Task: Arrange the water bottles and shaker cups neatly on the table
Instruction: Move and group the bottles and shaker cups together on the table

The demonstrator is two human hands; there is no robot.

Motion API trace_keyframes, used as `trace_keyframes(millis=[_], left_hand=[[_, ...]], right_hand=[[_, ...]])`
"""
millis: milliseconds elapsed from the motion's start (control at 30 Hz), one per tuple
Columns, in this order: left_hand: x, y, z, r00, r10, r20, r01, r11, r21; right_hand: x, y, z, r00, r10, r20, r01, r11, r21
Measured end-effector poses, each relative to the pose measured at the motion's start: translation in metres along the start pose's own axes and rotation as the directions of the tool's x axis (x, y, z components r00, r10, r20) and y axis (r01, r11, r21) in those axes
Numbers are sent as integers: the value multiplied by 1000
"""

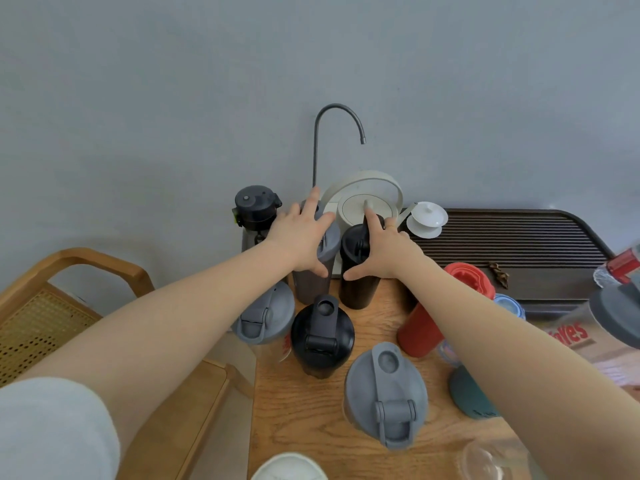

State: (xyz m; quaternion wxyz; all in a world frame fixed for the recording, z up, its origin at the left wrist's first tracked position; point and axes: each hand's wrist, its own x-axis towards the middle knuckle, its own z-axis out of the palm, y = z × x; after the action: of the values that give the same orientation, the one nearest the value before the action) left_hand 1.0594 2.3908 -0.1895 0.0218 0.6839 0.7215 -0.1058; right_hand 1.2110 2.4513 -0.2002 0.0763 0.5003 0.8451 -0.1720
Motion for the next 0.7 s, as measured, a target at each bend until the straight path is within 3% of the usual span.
trace_keyframes(millis=[100, 167, 300, 400, 467, 533, 600, 700], left_hand=[[-9, 2, -2, 999, -7, -36, 6, 999, -32], [-19, 2, -5, 997, 5, -82, -14, 994, -110], [-48, 11, -11, 935, 225, -273, -270, 953, -138], [-72, 19, -9, 927, 363, -94, -369, 928, -56], [-84, 27, -1, 924, 380, 41, -382, 923, 47], [-95, 36, 13, 919, 384, 89, -393, 904, 167], [-101, 45, 27, 922, 366, 124, -387, 888, 250], [-99, 54, 39, 936, 332, 120, -353, 880, 318]], right_hand=[[-15, 1, -14, 998, -56, -34, 55, 998, -15], [-30, 7, -25, 988, -91, -129, 97, 994, 44], [-60, 32, -33, 950, -43, -309, 34, 999, -35], [-78, 45, -22, 966, 32, -255, -64, 991, -117], [-91, 45, -11, 932, -89, -352, 58, 994, -98], [-106, 36, -3, 884, -231, -407, 235, 971, -41], [-122, 24, 0, 899, -321, -298, 341, 940, 18], [-141, 9, 4, 940, -338, -38, 340, 939, 54]])
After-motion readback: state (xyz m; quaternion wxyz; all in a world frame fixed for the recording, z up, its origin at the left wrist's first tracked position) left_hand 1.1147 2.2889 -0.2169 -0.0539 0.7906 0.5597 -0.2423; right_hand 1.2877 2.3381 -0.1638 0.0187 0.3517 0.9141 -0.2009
